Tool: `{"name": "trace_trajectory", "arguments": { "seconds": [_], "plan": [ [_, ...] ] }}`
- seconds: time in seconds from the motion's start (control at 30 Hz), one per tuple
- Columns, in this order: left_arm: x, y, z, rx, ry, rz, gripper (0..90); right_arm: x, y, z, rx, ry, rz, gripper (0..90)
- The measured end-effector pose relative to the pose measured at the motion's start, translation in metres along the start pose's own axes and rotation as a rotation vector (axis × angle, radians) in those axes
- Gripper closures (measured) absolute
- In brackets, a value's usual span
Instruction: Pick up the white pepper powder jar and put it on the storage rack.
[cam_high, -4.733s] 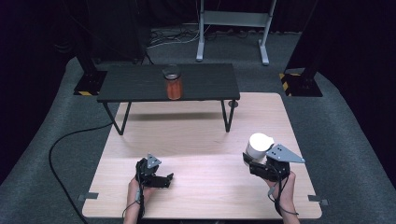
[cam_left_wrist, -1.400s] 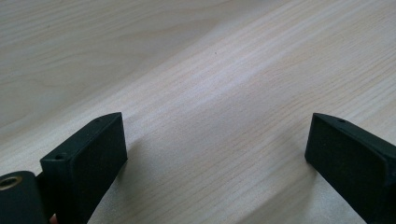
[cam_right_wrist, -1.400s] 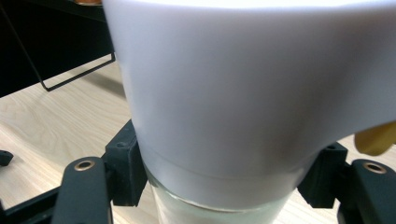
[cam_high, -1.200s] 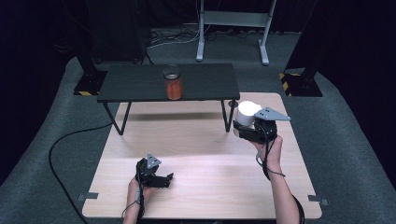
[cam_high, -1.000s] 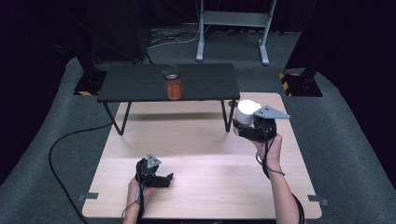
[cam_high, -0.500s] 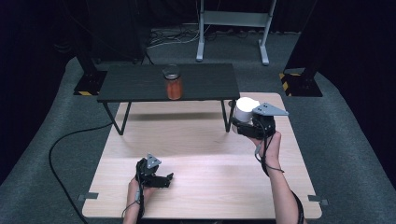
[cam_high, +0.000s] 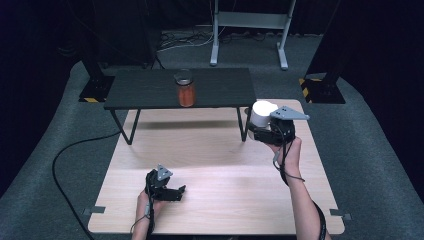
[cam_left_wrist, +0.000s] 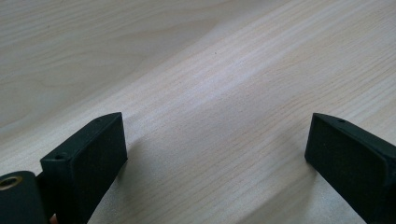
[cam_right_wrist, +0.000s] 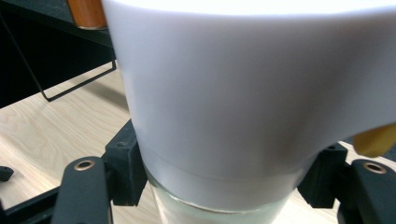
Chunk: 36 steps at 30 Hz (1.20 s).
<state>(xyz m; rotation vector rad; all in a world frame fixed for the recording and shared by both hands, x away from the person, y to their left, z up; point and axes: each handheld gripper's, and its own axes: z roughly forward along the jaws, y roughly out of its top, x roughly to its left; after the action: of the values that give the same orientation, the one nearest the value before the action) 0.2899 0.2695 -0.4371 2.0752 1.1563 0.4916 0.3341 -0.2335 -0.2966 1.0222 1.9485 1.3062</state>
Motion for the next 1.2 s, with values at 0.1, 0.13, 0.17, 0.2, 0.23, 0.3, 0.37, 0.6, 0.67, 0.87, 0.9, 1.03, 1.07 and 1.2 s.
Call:
{"name": "trace_trajectory", "arguments": {
  "seconds": [0.1, 0.13, 0.17, 0.2, 0.23, 0.3, 0.37, 0.6, 0.67, 0.87, 0.9, 1.03, 1.07, 1.2],
  "plan": [
    [0.0, 0.0, 0.0, 0.0, 0.0, 0.0, 5.3, 0.001, 0.004, -0.001, -0.003, 0.001, -0.005, 29.9],
    [0.0, 0.0, 0.0, 0.0, 0.0, 0.0, 5.3, 0.001, 0.004, -0.001, -0.003, 0.001, -0.005, 29.9],
    [0.0, 0.0, 0.0, 0.0, 0.0, 0.0, 5.3, 0.001, 0.006, -0.001, -0.005, 0.002, -0.006, 29.9],
    [0.0, 0.0, 0.0, 0.0, 0.0, 0.0, 5.3, 0.001, 0.006, -0.001, -0.005, 0.002, -0.006, 29.9],
    [0.0, 0.0, 0.0, 0.0, 0.0, 0.0, 5.3, 0.001, 0.007, -0.001, -0.007, 0.001, -0.006, 29.9],
    [0.0, 0.0, 0.0, 0.0, 0.0, 0.0, 5.3, 0.0, 0.008, -0.001, -0.008, 0.001, -0.002, 29.9],
    [0.0, 0.0, 0.0, 0.0, 0.0, 0.0, 5.3, 0.0, 0.009, 0.0, -0.008, 0.001, 0.0, 29.9],
    [0.0, 0.0, 0.0, 0.0, 0.0, 0.0, 5.3, -0.001, 0.012, 0.0, -0.013, 0.005, 0.004, 29.9],
    [0.0, 0.0, 0.0, 0.0, 0.0, 0.0, 5.3, -0.001, 0.014, 0.0, -0.013, 0.005, 0.001, 29.9],
    [0.0, 0.0, 0.0, 0.0, 0.0, 0.0, 5.4, -0.001, 0.018, 0.001, -0.01, 0.005, 0.0, 29.9],
    [0.0, 0.0, 0.0, 0.0, 0.0, 0.0, 5.4, -0.002, 0.018, 0.001, -0.009, 0.005, -0.002, 29.9],
    [0.0, 0.0, 0.0, 0.0, 0.0, 0.0, 5.4, -0.004, 0.02, 0.001, -0.013, 0.006, 0.006, 29.9],
    [0.0, 0.0, 0.0, 0.0, 0.0, -0.001, 5.4, -0.004, 0.021, 0.001, -0.012, 0.005, 0.007, 29.9],
    [0.0, 0.0, 0.0, 0.0, 0.0, 0.0, 5.4, -0.005, 0.024, 0.001, -0.014, 0.004, 0.007, 29.9]
  ]
}}
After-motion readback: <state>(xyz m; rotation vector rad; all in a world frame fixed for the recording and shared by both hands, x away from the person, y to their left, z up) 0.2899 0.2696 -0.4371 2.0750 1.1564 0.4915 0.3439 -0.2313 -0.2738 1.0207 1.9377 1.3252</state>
